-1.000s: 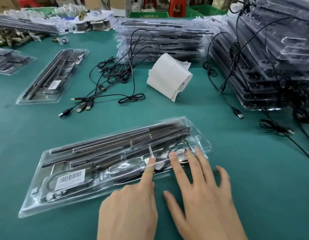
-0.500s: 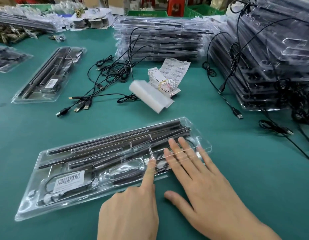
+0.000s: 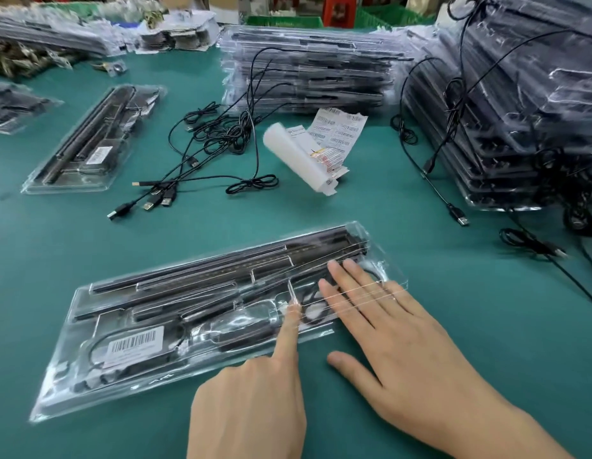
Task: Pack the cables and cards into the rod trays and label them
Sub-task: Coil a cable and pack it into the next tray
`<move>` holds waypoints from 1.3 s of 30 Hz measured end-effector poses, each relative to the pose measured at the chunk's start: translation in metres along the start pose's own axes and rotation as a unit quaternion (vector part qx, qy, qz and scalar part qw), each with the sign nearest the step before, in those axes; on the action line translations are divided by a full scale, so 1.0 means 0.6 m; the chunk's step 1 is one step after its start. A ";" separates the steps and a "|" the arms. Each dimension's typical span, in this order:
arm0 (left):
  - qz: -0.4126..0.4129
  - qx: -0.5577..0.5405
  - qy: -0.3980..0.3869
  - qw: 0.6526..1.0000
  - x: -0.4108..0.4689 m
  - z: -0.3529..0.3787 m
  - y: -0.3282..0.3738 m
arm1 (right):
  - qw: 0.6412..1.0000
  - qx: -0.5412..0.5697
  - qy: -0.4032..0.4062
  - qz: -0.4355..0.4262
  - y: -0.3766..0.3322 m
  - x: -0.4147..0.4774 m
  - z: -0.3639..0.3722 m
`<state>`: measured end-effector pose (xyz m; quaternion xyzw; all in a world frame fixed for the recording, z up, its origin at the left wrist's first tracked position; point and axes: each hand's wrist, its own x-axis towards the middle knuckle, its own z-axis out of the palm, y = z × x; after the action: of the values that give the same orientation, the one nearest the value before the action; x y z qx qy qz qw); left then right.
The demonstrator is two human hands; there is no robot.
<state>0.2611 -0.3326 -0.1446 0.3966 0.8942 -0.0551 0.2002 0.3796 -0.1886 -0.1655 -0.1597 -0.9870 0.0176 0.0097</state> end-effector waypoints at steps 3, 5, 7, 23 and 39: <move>0.007 0.006 -0.008 1.000 -0.001 -0.001 0.000 | 1.000 -0.006 -0.007 -0.001 -0.001 0.003 -0.001; 0.017 0.024 -0.005 1.000 -0.002 -0.004 0.001 | 1.000 -0.003 -0.009 -0.002 -0.002 0.003 0.001; 0.036 0.024 -0.013 0.999 -0.006 -0.007 0.000 | 1.000 0.009 -0.009 0.000 0.000 0.003 0.003; 0.244 -0.023 0.253 0.936 0.039 -0.028 -0.063 | 0.999 0.042 0.007 0.003 -0.004 -0.005 0.015; 0.258 -0.029 0.301 0.918 0.042 -0.013 -0.070 | 0.990 0.073 0.121 -0.023 0.031 -0.074 0.014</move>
<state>0.2124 -0.3417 -0.1502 0.6052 0.7802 0.1462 -0.0603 0.4271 -0.1854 -0.1753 -0.1373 -0.9779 0.0696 0.1413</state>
